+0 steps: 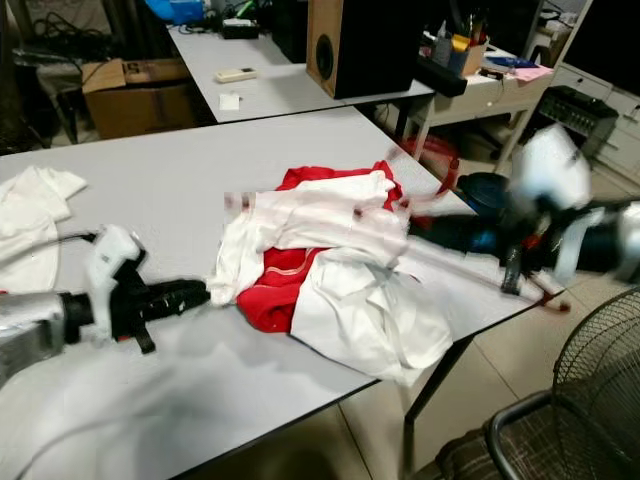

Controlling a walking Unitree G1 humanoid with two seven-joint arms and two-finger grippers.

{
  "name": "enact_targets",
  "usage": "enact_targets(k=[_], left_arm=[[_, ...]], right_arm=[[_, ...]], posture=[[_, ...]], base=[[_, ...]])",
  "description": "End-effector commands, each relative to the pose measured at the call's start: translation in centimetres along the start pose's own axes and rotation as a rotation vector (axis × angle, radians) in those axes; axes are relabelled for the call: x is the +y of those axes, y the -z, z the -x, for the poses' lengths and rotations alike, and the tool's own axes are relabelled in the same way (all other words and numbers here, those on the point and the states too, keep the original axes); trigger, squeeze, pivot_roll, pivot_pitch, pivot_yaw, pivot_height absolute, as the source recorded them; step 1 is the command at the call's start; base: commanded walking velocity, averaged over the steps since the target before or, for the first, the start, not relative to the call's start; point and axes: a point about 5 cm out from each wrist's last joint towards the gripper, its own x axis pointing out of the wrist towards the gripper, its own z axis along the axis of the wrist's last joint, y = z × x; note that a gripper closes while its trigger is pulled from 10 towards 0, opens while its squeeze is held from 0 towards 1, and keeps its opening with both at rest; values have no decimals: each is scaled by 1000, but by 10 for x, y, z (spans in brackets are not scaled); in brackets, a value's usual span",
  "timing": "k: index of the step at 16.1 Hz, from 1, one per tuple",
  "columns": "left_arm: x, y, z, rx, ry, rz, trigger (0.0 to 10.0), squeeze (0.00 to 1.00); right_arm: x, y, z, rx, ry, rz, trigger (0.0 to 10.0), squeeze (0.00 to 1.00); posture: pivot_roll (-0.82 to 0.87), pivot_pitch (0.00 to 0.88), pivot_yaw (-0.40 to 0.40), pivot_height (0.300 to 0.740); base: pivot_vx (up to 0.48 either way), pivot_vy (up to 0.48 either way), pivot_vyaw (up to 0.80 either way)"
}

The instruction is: Hang hanger

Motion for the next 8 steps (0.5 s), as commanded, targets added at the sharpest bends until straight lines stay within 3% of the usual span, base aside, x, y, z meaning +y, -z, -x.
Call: enact_targets(k=[1,2,3,4,6,7,8], left_arm=[[0,-22,7,-144,-32,-38,10000,1000],[5,-42,11,-280,-117,-32,10000,1000],[5,-50,11,-340,-151,-35,10000,788],[5,-64,11,-422,-214,-34,10000,0],[2,-67,2,-434,-273,-12,10000,0],[-7,-58,-12,-420,-270,34,10000,0],[-9,-55,-18,-409,-276,38,10000,0]], right_arm=[[-7,-5,-2,-73,113,-39,10000,0],[-12,4,-15,-125,248,-134,10000,0],[-13,11,-22,-151,324,-190,10000,0],[-4,29,-39,-184,398,-314,10000,0],[13,38,-63,-204,456,-348,10000,0],[24,42,-75,-207,561,-376,10000,0],[28,42,-79,-202,599,-375,10000,0]], posture=[[-9,0,-21,740],[-1,0,-21,740],[4,0,-21,740],[18,0,-27,740],[22,0,-19,740],[25,0,-11,740],[24,0,-10,740]], base=[[0,0,0],[0,0,0],[0,0,0],[0,0,0],[0,0,0],[0,0,800],[0,0,800]])
